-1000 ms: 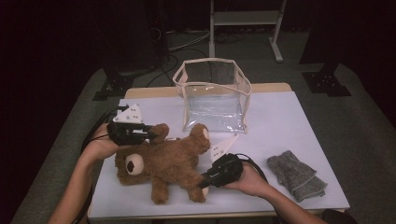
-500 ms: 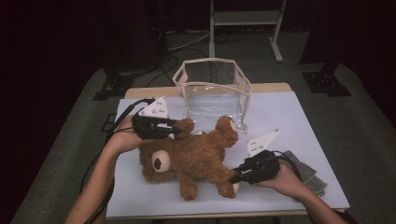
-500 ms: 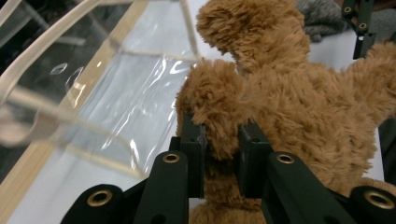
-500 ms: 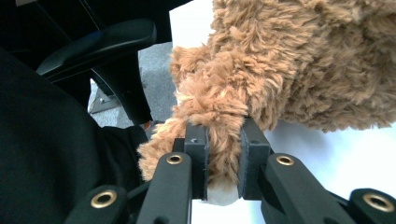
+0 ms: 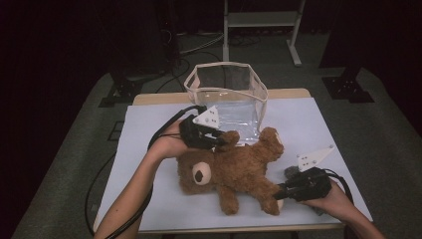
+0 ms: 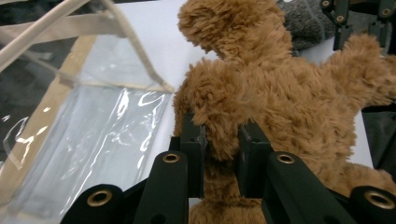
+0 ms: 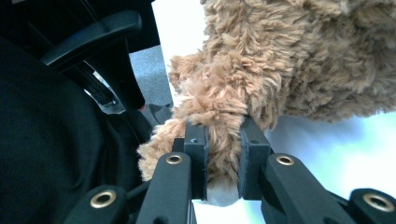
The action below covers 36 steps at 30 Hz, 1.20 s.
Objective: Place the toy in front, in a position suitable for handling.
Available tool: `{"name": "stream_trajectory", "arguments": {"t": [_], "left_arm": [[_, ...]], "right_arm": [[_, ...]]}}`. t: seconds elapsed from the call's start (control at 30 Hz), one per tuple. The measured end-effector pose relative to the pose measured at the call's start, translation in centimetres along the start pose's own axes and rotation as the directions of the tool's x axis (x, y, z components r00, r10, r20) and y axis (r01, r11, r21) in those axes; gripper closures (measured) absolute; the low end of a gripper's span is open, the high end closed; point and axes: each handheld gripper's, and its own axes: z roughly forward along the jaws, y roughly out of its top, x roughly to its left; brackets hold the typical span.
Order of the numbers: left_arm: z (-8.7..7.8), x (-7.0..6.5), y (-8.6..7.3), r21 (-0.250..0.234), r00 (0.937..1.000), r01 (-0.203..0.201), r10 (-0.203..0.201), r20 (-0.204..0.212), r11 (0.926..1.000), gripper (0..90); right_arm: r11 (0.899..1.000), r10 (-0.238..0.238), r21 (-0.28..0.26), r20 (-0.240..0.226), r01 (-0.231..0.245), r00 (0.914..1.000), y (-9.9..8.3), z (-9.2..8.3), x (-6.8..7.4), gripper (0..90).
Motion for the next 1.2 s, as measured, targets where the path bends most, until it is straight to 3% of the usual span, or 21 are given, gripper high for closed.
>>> {"name": "stream_trajectory", "arguments": {"t": [0.17,0.33,0.47,0.67,0.7,0.77,0.87,1.0,1.03,1.13,1.17,1.2], "left_arm": [[1.5,-0.2,0.4,0.021,0.9995,-0.007,0.006,0.030,0.9997,75.8],[3.3,-0.2,-0.2,0.054,0.9988,-0.003,0.000,0.050,0.9985,75.5],[3.6,0.1,-0.8,0.035,0.9983,0.014,-0.016,0.056,0.9993,73.5],[2.9,0.0,-1.4,0.015,0.9989,0.017,-0.017,0.044,0.9998,62.2],[2.3,-0.1,-1.6,-0.011,0.9991,0.006,-0.006,0.043,0.9999,58.1],[2.0,-0.2,-1.7,-0.019,0.9990,0.008,-0.007,0.044,0.9998,53.1],[1.2,-0.5,-2.1,-0.027,0.9991,-0.002,0.003,0.042,0.9996,51.5],[0.7,-0.9,-3.3,-0.037,0.9993,0.006,-0.004,0.037,0.9993,46.9],[0.5,-1.3,-4.1,-0.052,0.9991,0.024,-0.022,0.037,0.9984,45.3],[0.4,-1.7,-4.9,-0.062,0.9987,0.031,-0.028,0.042,0.9976,43.9],[0.3,-1.8,-5.3,-0.063,0.9986,0.037,-0.035,0.040,0.9974,42.1],[0.2,-1.9,-5.7,-0.067,0.9987,0.038,-0.035,0.037,0.9970,42.1]], "right_arm": [[0.999,0.038,0.001,-0.006,-0.038,0.9993,-1.5,-0.6,-0.3,76.4],[0.996,0.089,0.018,-0.020,-0.089,0.9958,-3.2,0.1,-1.7,75.9],[0.994,0.111,0.002,-0.033,-0.111,0.9933,-4.0,0.4,-2.3,73.2],[0.998,0.065,0.019,0.017,-0.066,0.9977,-3.6,-0.1,-1.8,56.6],[0.999,0.045,0.006,0.037,-0.046,0.9983,-3.3,-0.5,-1.4,53.7],[0.999,0.034,-0.023,0.048,-0.033,0.9982,-2.9,-1.0,-1.2,49.7],[0.999,0.017,-0.034,0.078,-0.014,0.9968,-2.3,-1.3,-1.0,48.2],[0.999,-0.024,-0.038,0.136,0.029,0.9904,-0.9,-0.8,-0.9,44.6],[0.998,-0.062,-0.022,0.172,0.066,0.9832,-0.3,-0.1,-0.9,43.3],[0.995,-0.090,-0.016,0.192,0.095,0.9773,0.2,0.6,-1.0,43.7],[0.994,-0.106,-0.003,0.218,0.110,0.9701,0.7,1.2,-1.1,43.7],[0.994,-0.106,-0.003,0.218,0.110,0.9701,0.7,1.2,-1.1,43.7]]}}
